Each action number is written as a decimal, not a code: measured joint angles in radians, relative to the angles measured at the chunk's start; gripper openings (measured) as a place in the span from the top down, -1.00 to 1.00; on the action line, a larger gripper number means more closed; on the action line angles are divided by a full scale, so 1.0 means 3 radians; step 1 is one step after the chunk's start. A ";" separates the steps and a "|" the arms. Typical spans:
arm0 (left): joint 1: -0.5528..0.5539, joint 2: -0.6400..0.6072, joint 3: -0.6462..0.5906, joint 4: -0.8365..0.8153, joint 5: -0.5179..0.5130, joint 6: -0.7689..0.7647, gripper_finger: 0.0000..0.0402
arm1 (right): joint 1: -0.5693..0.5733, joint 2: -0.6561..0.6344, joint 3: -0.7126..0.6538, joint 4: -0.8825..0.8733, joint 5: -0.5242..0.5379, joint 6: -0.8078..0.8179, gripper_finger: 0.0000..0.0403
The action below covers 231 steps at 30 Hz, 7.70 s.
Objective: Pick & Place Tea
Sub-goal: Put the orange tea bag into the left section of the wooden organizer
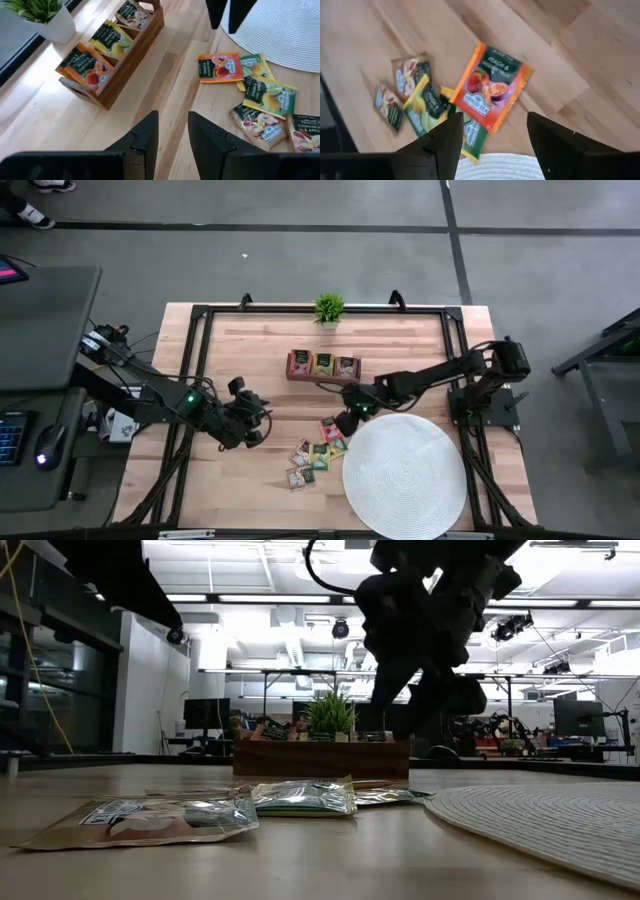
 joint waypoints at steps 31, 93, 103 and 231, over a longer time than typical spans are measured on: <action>0.0000 0.0000 0.0000 -0.0004 0.0159 0.0000 0.49 | 0.0127 0.0001 -0.0867 0.1373 -0.0052 0.1400 -0.10; 0.0000 -0.0001 0.0000 -0.0028 0.0319 0.0057 0.49 | 0.0095 0.0518 -0.0852 0.1971 0.0155 0.1619 0.58; 0.0000 -0.0001 0.0000 -0.0028 0.0321 0.0090 0.49 | 0.0094 0.0497 -0.0860 0.1968 0.0183 0.1330 0.99; 0.3070 0.0365 0.0014 0.1908 0.3189 0.2421 1.00 | -0.0420 -0.1966 0.0211 0.0681 0.1455 -0.2644 0.22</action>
